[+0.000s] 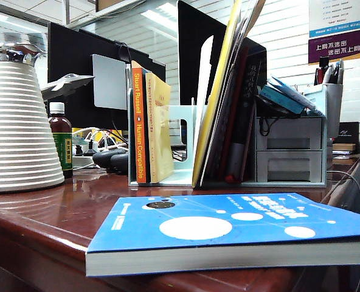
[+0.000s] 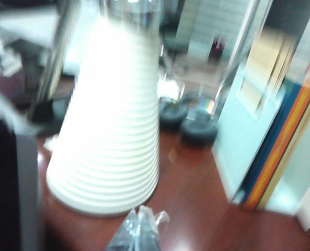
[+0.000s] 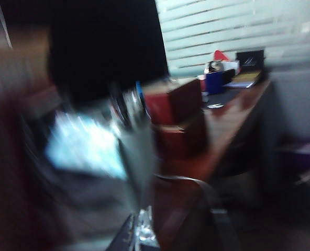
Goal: Pick up the blue book and put it on the bookshelf.
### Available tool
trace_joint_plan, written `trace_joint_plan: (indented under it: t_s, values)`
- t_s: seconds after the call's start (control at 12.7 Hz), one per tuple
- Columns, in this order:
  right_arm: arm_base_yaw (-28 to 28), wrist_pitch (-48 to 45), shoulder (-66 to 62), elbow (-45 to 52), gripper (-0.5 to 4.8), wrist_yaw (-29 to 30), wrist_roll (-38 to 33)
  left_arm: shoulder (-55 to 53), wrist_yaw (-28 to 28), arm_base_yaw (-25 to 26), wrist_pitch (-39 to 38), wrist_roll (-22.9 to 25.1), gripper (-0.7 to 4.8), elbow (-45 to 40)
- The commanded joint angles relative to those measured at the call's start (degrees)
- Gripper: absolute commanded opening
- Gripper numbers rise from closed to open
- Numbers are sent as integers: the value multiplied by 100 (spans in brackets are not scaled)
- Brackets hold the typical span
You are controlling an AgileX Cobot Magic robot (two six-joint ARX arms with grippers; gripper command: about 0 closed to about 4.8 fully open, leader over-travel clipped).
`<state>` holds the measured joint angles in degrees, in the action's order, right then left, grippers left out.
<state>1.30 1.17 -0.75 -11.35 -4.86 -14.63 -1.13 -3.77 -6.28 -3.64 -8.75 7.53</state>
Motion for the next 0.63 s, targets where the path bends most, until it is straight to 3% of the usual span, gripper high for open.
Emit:
trace_joint_plan:
  t_s: [0.08,0.24,0.39,0.55,0.63]
  values:
    - [9,595,-645,-1001,-6,214,-767,-1241,127,2,170,-389,-7,1016]
    - [9,619,-1318,-1429,-6,981,-1102,-2234,876,0,463,-400,-7,1563]
    - [9,595,-2041,-1696,-6,1808,-1469,-3305,1974,-72,772,-872,-7,2048]
    - [9,610,-2651,-1762,-6,2610,-1858,-4087,2490,-321,988,-1014,-7,2380]
    - [9,833,-3123,-1759,-6,3274,-2227,-4603,2588,-715,1113,-1012,-7,2581]
